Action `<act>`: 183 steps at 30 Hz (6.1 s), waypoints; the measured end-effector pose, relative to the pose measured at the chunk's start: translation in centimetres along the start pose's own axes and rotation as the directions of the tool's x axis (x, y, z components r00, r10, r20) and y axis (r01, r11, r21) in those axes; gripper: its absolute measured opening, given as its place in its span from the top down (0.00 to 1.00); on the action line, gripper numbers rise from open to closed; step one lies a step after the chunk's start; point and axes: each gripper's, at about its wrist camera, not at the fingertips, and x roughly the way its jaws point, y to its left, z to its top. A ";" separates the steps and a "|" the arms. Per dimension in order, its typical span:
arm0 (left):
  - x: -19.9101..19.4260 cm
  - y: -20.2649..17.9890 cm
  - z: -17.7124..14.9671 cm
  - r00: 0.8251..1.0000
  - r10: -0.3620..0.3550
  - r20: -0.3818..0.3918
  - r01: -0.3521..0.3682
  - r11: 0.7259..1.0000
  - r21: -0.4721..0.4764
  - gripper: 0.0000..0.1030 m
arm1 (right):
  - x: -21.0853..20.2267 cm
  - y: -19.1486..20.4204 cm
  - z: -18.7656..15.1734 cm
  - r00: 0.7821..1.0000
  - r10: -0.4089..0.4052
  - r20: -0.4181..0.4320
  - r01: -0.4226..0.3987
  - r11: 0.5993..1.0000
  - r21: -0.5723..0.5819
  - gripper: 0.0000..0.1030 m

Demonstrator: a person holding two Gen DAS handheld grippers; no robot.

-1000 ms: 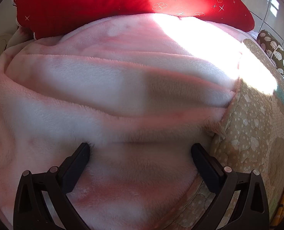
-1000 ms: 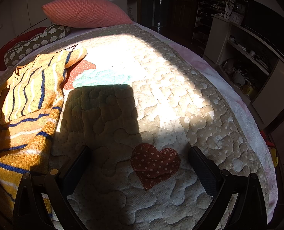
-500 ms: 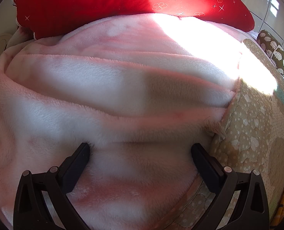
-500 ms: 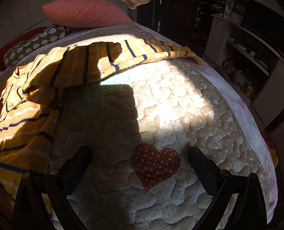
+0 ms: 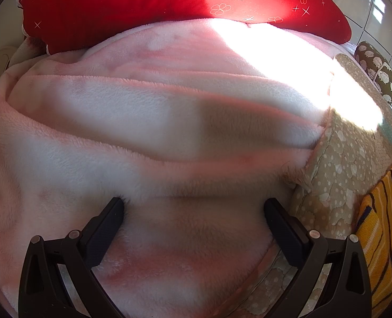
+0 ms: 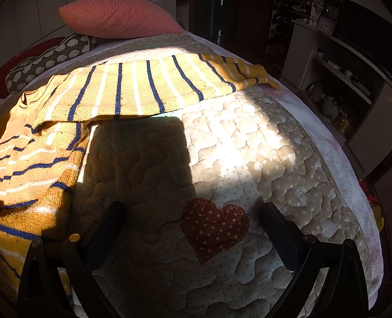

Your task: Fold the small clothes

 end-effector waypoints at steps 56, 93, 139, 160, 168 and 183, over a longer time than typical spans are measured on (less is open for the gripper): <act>-25.3 -10.0 -12.3 0.879 -0.255 0.402 0.129 0.941 0.314 0.00 | -11.6 6.3 -3.8 0.974 0.102 0.201 -0.082 0.991 -0.109 0.01; -20.2 -8.8 -14.9 0.960 -0.259 0.105 0.216 0.926 0.310 0.00 | -13.2 13.9 -6.5 0.878 0.480 -0.002 -0.465 0.849 -0.251 0.05; -24.0 -9.8 -17.7 0.937 -0.334 0.100 0.266 0.871 0.413 0.00 | -13.4 2.3 -11.6 0.967 0.220 -0.132 -0.245 0.945 -0.218 0.97; -24.7 -6.4 -16.5 0.931 -0.343 0.128 0.277 0.889 0.365 0.00 | -13.1 26.5 -16.5 0.563 0.629 -0.536 -0.826 0.455 -0.333 0.70; -22.6 -7.5 -16.4 0.940 -0.330 0.085 0.277 0.885 0.373 0.00 | -15.5 20.8 -12.5 0.597 0.702 -0.388 -0.802 0.527 -0.279 0.70; -17.2 -15.5 -22.1 0.954 -0.287 -0.089 0.289 0.797 0.531 0.00 | -6.1 -2.6 1.4 0.908 0.417 -0.035 -0.403 0.894 0.194 0.51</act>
